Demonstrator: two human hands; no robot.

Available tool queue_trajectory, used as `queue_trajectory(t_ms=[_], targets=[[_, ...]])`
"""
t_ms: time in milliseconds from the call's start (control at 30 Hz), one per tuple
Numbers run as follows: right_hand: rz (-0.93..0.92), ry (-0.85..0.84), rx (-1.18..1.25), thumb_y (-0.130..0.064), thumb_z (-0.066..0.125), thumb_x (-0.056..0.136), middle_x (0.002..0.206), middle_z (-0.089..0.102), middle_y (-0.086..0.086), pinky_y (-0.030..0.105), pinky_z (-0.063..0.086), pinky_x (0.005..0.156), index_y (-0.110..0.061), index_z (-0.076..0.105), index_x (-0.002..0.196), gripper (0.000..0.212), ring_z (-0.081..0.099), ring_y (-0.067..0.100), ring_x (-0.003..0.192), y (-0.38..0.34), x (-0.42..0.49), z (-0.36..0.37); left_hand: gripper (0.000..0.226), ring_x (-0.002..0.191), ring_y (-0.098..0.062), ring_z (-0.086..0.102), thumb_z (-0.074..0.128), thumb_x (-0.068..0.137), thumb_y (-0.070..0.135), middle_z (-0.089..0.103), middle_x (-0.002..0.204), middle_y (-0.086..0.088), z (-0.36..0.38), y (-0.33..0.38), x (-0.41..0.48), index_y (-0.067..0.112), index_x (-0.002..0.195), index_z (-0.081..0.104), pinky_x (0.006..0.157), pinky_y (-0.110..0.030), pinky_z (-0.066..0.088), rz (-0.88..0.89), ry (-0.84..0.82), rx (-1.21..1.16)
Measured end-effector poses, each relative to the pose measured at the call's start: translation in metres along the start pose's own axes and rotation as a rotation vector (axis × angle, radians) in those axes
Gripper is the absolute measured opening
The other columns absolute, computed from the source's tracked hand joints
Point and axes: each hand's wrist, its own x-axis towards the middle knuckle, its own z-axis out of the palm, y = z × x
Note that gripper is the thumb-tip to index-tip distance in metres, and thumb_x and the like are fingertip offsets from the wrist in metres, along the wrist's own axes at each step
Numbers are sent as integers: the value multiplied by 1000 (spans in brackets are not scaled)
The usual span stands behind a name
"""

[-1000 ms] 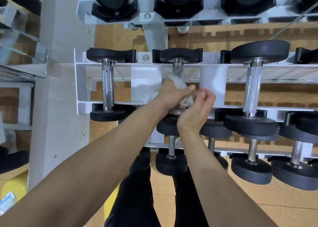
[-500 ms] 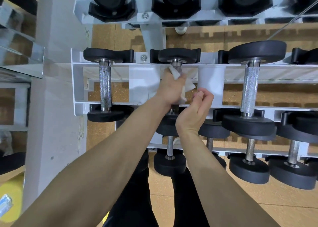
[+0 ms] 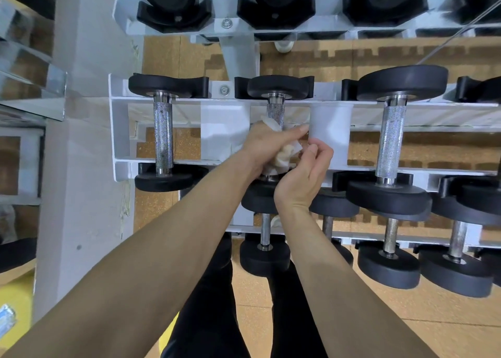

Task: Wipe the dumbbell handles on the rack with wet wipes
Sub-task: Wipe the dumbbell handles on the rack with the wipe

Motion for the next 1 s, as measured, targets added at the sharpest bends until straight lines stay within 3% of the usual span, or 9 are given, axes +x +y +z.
queue_trajectory(t_ms=[233,333,433,533,633,700,800,900,1000], targets=[[0,-7,-5,-43,33,95,113,60,4,38,46,97,-18,57,114,40,56,18,107,2,2,-2,28,33,-1,47,75,89,29,52,45,11,-5,33,18,19,72,56,37,-10,34,-118,-128,-243],[-5,-10,-1,-39,34,96,113,60,4,35,46,97,-17,57,114,37,56,17,107,1,2,-2,23,56,-5,59,78,86,32,63,66,8,-3,27,16,17,94,62,54,-21,44,-47,-21,-194],[-12,-11,7,-40,34,96,113,60,6,39,47,97,-19,57,113,36,57,18,107,1,2,-2,28,89,-17,65,68,94,36,65,99,-1,1,18,-3,18,111,53,72,-30,52,10,43,-86],[-18,-14,13,-45,33,94,113,60,8,43,47,98,-20,56,113,39,56,21,107,1,2,-2,49,108,-19,62,53,98,51,62,122,-5,1,7,-27,17,131,42,89,-34,50,8,-27,49],[-24,-17,1,-44,32,95,113,59,8,41,46,98,-17,57,114,41,55,21,107,0,1,-3,61,127,-18,52,29,104,58,54,141,-2,-13,-10,-43,17,149,31,109,-37,39,79,-127,386],[-18,-34,-15,-40,34,96,112,59,6,36,46,96,-18,57,114,36,55,20,106,-2,1,-3,54,118,-20,57,25,107,51,63,130,-3,-23,-19,-53,16,139,49,99,-34,43,167,-63,642],[-1,-108,-70,-27,41,94,101,59,-5,20,42,82,-22,56,111,24,56,7,95,-7,1,-5,25,92,-21,64,43,107,34,66,90,5,-32,-30,-51,17,100,60,68,-16,41,229,106,674],[-21,-262,-150,-14,46,93,93,61,-7,9,38,70,-19,59,110,22,54,-5,80,-11,4,-15,17,89,-12,64,60,99,27,67,93,8,-35,-36,-36,20,114,64,78,-19,48,207,228,518],[-29,-454,-298,-8,55,94,94,61,-6,7,41,69,-21,61,110,21,52,-5,75,-12,15,-31,17,81,-8,62,63,96,26,64,84,11,-33,-36,-28,23,112,62,74,-25,49,216,275,364]])
